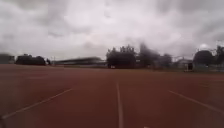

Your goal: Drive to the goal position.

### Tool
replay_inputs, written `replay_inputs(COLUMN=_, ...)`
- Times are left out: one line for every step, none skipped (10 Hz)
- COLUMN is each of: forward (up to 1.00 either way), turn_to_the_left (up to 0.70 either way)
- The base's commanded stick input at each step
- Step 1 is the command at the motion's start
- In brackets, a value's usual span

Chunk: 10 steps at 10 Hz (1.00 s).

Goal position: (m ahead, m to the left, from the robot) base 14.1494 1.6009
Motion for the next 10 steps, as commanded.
replay_inputs(forward=0.7, turn_to_the_left=0.0)
replay_inputs(forward=0.7, turn_to_the_left=0.0)
replay_inputs(forward=0.7, turn_to_the_left=0.0)
replay_inputs(forward=0.7, turn_to_the_left=0.0)
replay_inputs(forward=0.7, turn_to_the_left=0.0)
replay_inputs(forward=0.7, turn_to_the_left=0.0)
replay_inputs(forward=0.7, turn_to_the_left=0.0)
replay_inputs(forward=0.7, turn_to_the_left=0.0)
replay_inputs(forward=0.7, turn_to_the_left=0.0)
replay_inputs(forward=0.7, turn_to_the_left=0.0)
